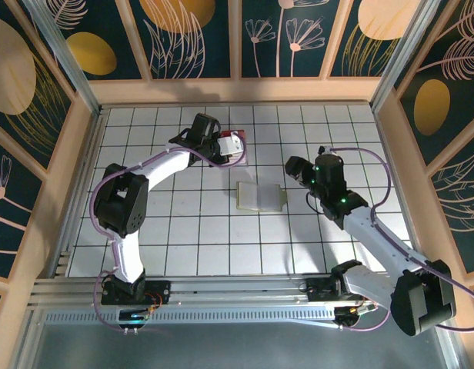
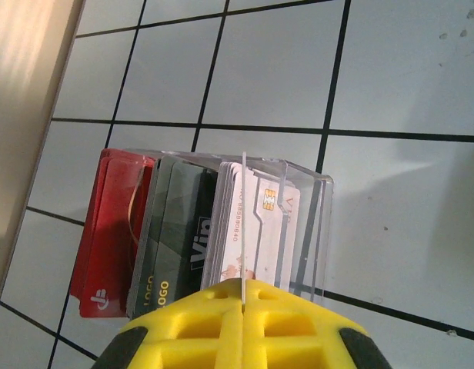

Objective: Take the credit cards out of the card holder

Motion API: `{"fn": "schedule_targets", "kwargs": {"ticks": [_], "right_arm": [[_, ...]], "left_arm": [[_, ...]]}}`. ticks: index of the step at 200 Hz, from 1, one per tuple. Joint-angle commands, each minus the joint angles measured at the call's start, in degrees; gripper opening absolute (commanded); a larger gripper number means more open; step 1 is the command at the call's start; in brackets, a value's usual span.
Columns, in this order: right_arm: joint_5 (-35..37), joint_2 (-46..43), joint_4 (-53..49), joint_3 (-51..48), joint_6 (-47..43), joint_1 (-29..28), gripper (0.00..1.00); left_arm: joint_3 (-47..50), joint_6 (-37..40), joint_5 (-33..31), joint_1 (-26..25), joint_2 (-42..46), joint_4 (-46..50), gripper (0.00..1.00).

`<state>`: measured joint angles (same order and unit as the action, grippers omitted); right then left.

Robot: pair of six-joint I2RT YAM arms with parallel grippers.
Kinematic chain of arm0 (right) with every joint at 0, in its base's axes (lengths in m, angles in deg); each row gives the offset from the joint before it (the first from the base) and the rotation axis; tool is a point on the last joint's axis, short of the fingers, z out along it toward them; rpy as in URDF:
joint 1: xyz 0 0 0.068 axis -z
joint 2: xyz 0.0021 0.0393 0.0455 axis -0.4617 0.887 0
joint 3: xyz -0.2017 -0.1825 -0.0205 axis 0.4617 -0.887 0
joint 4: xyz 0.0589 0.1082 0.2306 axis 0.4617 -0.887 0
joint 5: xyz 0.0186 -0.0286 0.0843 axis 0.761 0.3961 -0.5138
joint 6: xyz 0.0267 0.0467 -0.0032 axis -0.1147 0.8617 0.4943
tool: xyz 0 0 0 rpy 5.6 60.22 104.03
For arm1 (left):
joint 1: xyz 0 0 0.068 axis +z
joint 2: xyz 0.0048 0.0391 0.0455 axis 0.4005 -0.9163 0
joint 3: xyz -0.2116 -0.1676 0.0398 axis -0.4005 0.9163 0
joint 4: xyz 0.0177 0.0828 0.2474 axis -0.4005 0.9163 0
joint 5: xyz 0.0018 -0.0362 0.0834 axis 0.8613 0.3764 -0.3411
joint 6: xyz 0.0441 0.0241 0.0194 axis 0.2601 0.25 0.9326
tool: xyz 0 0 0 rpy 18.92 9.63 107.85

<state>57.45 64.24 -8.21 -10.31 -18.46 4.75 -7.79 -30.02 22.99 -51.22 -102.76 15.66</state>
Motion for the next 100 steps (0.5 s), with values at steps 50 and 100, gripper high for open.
{"fn": "schedule_targets", "kwargs": {"ticks": [50, 100], "right_arm": [[4.23, -2.32, -1.24, 0.3, 1.52, -0.39, 0.74], [4.99, -2.66, -1.86, 0.12, 1.75, -0.45, 0.76]], "left_arm": [[-0.15, 9.03, 5.81, 1.69, -1.0, -2.18, 0.0], [-0.72, 11.88, 6.6, 2.14, -1.58, -0.94, 0.0]]}}
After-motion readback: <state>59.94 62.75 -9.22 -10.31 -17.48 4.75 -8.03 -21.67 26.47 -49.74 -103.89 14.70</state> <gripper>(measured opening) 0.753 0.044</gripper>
